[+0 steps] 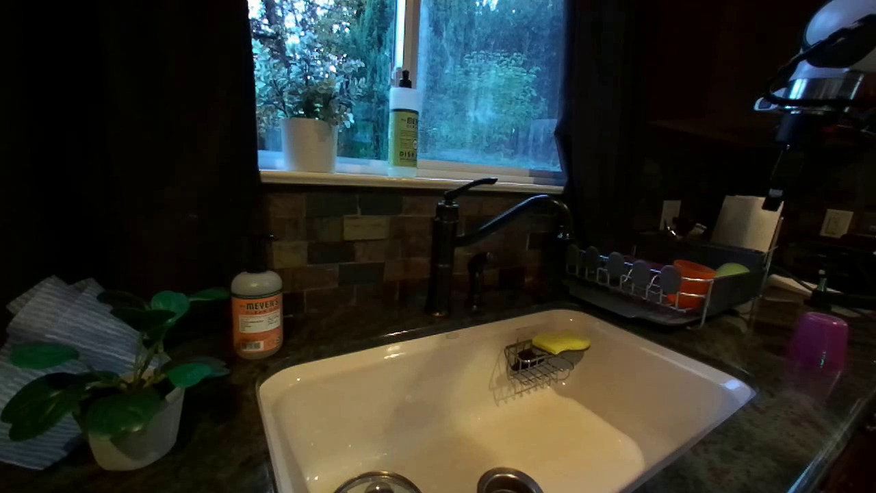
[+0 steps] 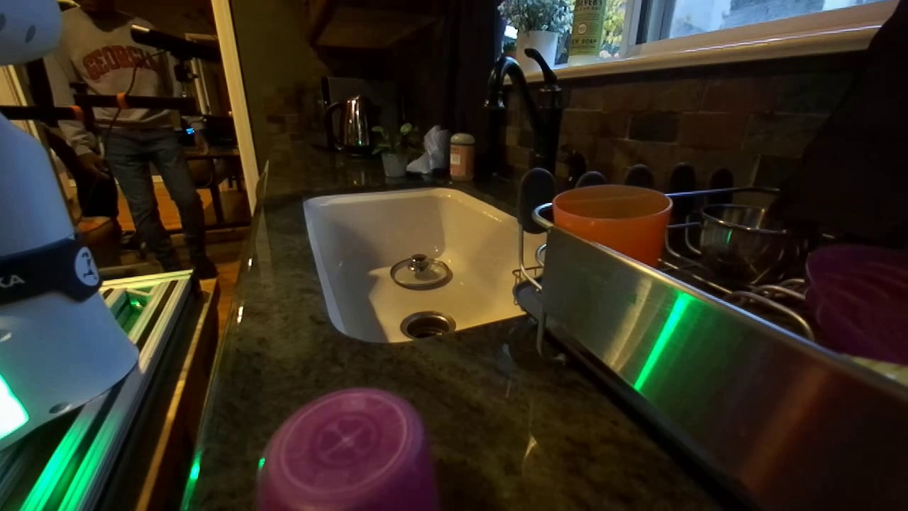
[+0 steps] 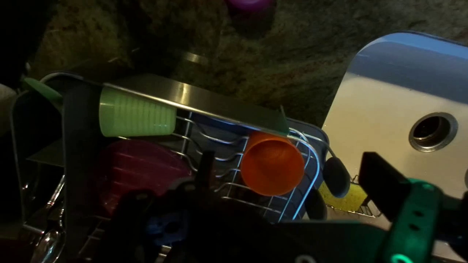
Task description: Move the purple plate to the left
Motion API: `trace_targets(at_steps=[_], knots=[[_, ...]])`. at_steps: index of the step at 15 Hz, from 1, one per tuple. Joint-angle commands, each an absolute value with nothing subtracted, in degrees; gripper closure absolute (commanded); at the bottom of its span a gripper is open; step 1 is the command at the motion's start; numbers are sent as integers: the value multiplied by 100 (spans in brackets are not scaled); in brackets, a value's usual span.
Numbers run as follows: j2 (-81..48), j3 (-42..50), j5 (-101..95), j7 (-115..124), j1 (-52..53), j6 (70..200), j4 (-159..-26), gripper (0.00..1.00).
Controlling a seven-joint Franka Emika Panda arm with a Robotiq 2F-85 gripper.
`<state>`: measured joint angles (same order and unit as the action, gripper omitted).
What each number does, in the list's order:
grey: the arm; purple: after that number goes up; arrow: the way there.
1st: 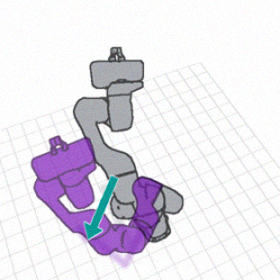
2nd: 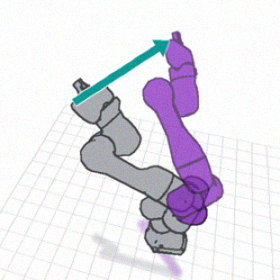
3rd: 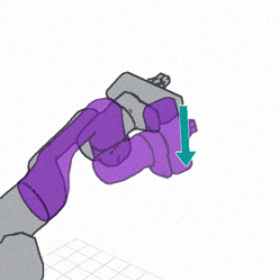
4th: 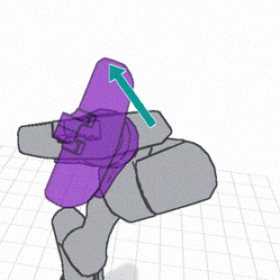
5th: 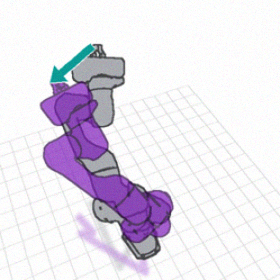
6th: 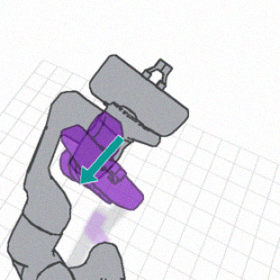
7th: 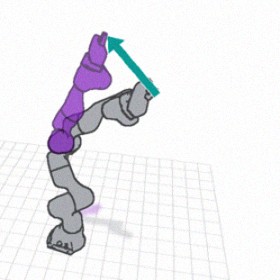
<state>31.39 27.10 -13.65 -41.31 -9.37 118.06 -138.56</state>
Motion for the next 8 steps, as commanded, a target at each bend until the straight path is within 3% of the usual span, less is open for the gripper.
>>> trace_targets(at_steps=[1, 4, 8], knots=[[3036, 2582, -1266, -4232, -1094, 11812, -13804, 0], [2972, 2572, -1263, -4236, -1083, 11812, -13772, 0], [2446, 2907, -1610, -5184, -1149, 13030, -13739, 0]])
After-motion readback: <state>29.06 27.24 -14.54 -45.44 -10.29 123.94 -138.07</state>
